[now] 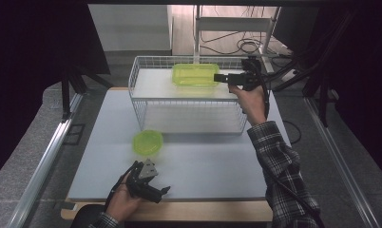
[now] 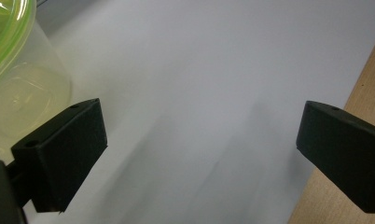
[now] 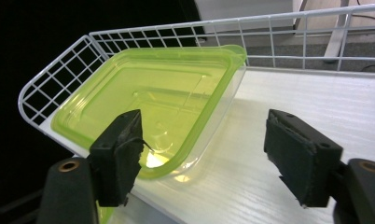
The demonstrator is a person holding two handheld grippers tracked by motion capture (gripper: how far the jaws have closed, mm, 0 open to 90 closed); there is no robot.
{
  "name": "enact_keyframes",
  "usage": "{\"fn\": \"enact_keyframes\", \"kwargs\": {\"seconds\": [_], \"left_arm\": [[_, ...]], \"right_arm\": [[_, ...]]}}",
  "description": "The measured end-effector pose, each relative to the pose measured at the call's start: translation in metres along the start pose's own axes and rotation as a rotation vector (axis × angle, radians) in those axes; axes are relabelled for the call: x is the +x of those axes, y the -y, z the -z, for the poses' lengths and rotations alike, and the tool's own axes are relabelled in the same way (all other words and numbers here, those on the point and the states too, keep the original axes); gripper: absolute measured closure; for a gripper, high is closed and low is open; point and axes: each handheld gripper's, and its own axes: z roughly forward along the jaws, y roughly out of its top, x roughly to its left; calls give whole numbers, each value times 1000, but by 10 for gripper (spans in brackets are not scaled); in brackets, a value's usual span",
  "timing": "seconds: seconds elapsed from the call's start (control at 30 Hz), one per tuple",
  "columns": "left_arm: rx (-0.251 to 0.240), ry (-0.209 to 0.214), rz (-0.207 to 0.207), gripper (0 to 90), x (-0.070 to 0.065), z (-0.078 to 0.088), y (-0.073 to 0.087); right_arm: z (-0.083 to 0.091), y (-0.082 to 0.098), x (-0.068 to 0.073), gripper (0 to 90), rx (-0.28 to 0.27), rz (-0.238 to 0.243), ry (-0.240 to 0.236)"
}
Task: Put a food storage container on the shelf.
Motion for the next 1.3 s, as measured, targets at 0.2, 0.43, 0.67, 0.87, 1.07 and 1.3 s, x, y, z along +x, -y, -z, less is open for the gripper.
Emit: {"fn": "enact_keyframes", "kwargs": {"seconds": [0.2,0.43,0.67,0.87,1.07,1.3], "left_arm": [[-3,-2,-4,13,0,0,0],[-1,2,6,10,1,1,0],[-8,7,20,7,1,2,0],[-9,6,19,6,1,1,0],[-6,4,19,5,1,1,0],[-8,3,21,3,1,0,0]], "right_arm": [[7,5,4,209,-1,49,-4],[14,14,12,166,-3,92,-31],[19,21,18,160,-2,130,-39],[23,30,19,161,19,162,-34],[27,40,19,148,27,192,-26],[31,53,24,102,31,237,-11]]}}
